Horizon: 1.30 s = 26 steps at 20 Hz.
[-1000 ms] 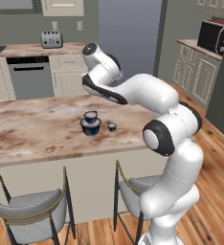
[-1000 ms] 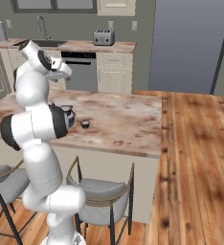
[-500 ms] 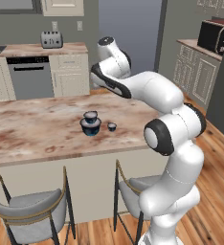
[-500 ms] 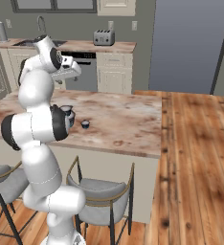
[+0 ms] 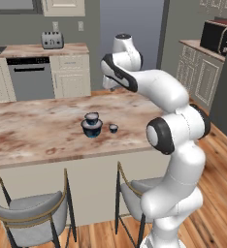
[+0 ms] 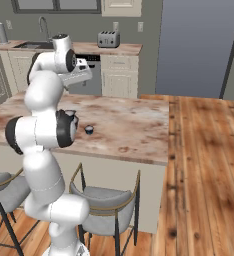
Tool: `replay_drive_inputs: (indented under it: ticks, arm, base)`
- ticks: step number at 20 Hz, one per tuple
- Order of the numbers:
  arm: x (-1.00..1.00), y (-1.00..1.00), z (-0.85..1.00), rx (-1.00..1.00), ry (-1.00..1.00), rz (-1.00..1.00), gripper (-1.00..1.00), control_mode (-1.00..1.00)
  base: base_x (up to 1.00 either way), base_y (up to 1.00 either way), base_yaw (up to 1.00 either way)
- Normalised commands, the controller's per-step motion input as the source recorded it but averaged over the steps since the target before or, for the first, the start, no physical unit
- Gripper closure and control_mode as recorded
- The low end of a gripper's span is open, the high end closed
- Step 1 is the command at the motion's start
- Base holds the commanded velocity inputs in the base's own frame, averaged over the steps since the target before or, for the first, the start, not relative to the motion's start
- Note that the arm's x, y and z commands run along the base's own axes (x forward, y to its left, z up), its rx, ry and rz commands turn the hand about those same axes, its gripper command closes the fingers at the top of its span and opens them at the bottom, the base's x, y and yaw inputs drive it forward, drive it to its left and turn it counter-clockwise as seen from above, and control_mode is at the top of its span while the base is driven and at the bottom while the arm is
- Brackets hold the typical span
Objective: Stack the yogurt containers by placing the smaller containers on top of the larger containers.
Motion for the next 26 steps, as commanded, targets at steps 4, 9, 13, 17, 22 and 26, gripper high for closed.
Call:
replay_drive_inputs:
  ticks: [4,9,13,17,22,26]
  arm:
    - [-0.10,-0.18,-0.07,0.00,0.16,0.34,-1.00,-1.00]
    - [-0.17,-0.17,-0.31,0.02,0.11,0.21,-1.00,-1.00]
    - [-0.34,-0.14,-0.37,0.02,0.05,0.12,-1.00,-1.00]
    - [-0.42,-0.16,-0.32,0.02,0.01,0.07,-1.00,-1.00]
    - [-0.42,-0.15,-0.26,0.02,0.01,0.06,-1.00,-1.00]
    - [-0.26,-0.11,-0.24,0.02,0.02,0.05,-1.00,-1.00]
  base:
    - [0.00,0.00,0.00]
    - [0.00,0.00,0.00]
    - [0.00,0.00,0.00]
    - [0.00,0.00,0.00]
    - [0.00,0.00,0.00]
    - [0.00,0.00,0.00]
